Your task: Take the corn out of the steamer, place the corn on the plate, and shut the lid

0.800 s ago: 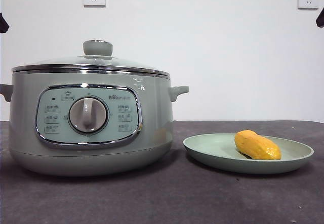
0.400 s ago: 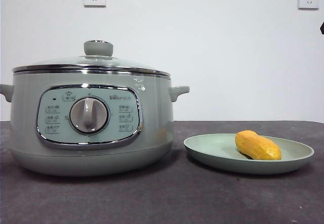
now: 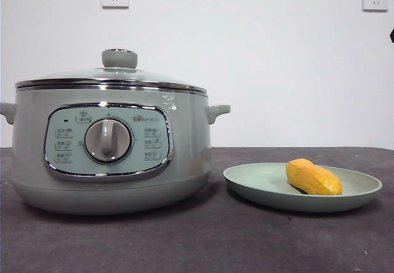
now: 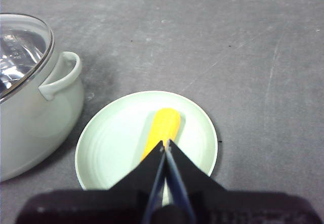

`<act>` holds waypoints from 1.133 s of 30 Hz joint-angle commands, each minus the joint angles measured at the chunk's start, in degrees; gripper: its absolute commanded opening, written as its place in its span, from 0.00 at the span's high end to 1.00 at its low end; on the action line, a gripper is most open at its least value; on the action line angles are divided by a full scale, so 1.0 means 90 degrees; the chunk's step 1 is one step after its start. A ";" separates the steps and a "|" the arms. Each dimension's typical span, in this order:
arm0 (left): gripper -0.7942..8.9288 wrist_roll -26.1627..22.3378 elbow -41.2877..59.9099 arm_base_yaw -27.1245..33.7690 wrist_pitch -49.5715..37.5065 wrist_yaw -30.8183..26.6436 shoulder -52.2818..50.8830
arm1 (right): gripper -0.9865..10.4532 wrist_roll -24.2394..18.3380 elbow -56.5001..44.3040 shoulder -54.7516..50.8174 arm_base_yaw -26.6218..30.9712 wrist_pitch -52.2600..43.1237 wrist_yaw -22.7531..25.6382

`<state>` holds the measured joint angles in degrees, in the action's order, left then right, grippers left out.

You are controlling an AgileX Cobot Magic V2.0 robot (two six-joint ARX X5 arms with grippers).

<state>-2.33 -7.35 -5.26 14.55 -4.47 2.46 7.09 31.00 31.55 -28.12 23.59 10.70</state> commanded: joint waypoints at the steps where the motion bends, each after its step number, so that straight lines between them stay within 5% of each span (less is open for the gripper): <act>1: 0.92 0.0095 0.0306 0.0109 -0.0158 0.0029 -0.0044 | 0.91 0.0063 -0.0041 -0.0007 -0.0002 -0.0039 0.0019; 34: 0.92 0.0282 0.0755 0.0138 -0.0372 0.0034 -0.0262 | 0.91 0.0063 -0.0041 -0.0007 -0.0002 -0.0036 0.0019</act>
<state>-0.36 -1.39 -4.19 11.35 -4.01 0.25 7.11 31.00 31.55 -28.12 23.62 10.70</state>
